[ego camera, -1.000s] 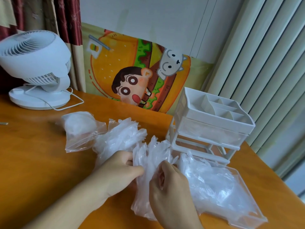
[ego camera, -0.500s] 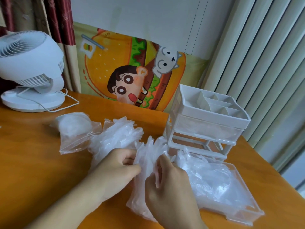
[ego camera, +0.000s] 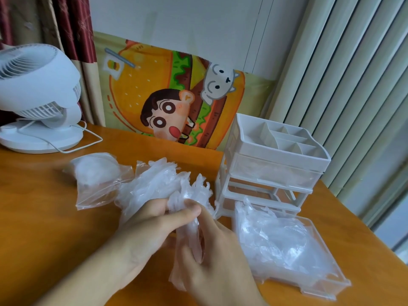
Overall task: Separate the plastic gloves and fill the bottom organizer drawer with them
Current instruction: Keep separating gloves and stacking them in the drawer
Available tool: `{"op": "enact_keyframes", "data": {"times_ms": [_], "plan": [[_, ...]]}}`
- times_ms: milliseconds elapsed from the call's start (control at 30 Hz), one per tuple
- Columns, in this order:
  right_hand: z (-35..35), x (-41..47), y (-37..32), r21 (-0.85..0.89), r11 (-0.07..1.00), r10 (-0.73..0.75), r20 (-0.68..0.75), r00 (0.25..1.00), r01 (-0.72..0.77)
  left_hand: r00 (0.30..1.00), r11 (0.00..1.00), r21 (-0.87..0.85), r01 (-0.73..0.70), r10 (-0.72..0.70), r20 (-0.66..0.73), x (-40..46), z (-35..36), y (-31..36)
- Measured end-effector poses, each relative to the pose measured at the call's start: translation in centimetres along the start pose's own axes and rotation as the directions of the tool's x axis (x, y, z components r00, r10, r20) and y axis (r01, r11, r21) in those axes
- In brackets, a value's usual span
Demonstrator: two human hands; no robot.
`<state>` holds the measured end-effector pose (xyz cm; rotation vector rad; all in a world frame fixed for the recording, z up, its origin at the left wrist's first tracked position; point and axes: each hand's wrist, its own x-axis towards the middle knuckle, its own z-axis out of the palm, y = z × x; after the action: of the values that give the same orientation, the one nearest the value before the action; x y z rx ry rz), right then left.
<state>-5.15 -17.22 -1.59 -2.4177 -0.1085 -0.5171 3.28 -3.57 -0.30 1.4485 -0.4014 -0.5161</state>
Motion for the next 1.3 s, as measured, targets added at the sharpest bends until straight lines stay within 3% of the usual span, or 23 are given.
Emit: {"op": "enact_keyframes", "data": {"times_ms": [167,267,433,533,567,600,633,667,700,867,933,1000,1100,1200,1300], "plan": [[-0.7,0.0,0.0,0.057,0.997,0.042,0.073,0.996,-0.046,0.984,0.993,-0.099,0.057,-0.073,-0.160,0.5,-0.1,-0.3],[-0.8,-0.1,-0.4,0.145,0.984,0.090,0.102,0.991,-0.104,0.974,0.999,-0.031,0.037,-0.042,-0.221,0.7,-0.4,-0.5],[-0.2,0.9,0.6,0.336,0.905,0.298,-0.061,0.953,-0.262,0.932,0.969,-0.241,-0.054,-0.038,-0.362,1.1,-0.8,0.2],[-0.3,1.4,1.1,0.482,0.759,0.488,0.025,0.873,-0.438,0.889,0.942,-0.325,-0.079,-0.081,-0.451,3.0,-1.3,1.9],[-0.4,1.4,1.0,0.578,0.660,0.523,0.105,0.846,-0.480,0.910,0.950,-0.309,-0.055,-0.079,-0.407,3.0,-1.6,2.5],[-0.5,1.5,1.2,0.685,0.535,0.512,0.202,0.835,-0.494,0.926,0.935,-0.351,-0.057,-0.082,-0.368,3.1,-2.1,2.6],[-0.6,1.5,1.3,0.779,0.400,0.472,0.276,0.837,-0.482,0.900,0.870,-0.481,-0.108,-0.121,-0.420,3.2,-2.6,2.5],[-0.7,1.5,1.3,0.833,0.311,0.432,0.305,0.849,-0.457,0.878,0.854,-0.505,-0.127,-0.140,-0.458,3.1,-2.7,2.4],[-0.8,1.6,1.4,0.858,0.292,0.396,0.294,0.870,-0.423,0.869,0.900,-0.424,-0.099,-0.128,-0.477,3.1,-2.3,2.4],[-0.7,2.0,2.3,0.777,0.557,0.451,0.013,0.893,-0.293,0.947,0.998,-0.056,0.015,-0.032,-0.320,3.1,-2.8,-0.7],[-0.9,2.0,2.5,0.716,0.649,0.430,-0.068,0.900,-0.256,0.960,0.997,-0.062,0.035,-0.051,-0.276,2.1,-1.9,0.0],[-1.0,2.0,2.6,0.667,0.704,0.402,-0.090,0.911,-0.245,0.964,0.983,-0.104,0.149,-0.168,-0.205,1.7,-0.9,1.1],[-1.0,2.0,2.7,0.649,0.719,0.408,-0.102,0.907,-0.250,0.949,0.981,-0.098,0.167,-0.186,-0.254,1.0,-0.4,-0.4],[-1.6,2.0,2.3,0.694,0.661,0.429,-0.037,0.902,-0.286,0.956,0.996,0.066,0.065,-0.043,-0.291,0.6,-0.4,-0.2],[-1.8,1.8,2.1,0.687,0.637,0.411,0.079,0.908,-0.348,0.928,0.992,0.084,-0.099,0.122,-0.351,0.3,-0.1,0.1]]}}
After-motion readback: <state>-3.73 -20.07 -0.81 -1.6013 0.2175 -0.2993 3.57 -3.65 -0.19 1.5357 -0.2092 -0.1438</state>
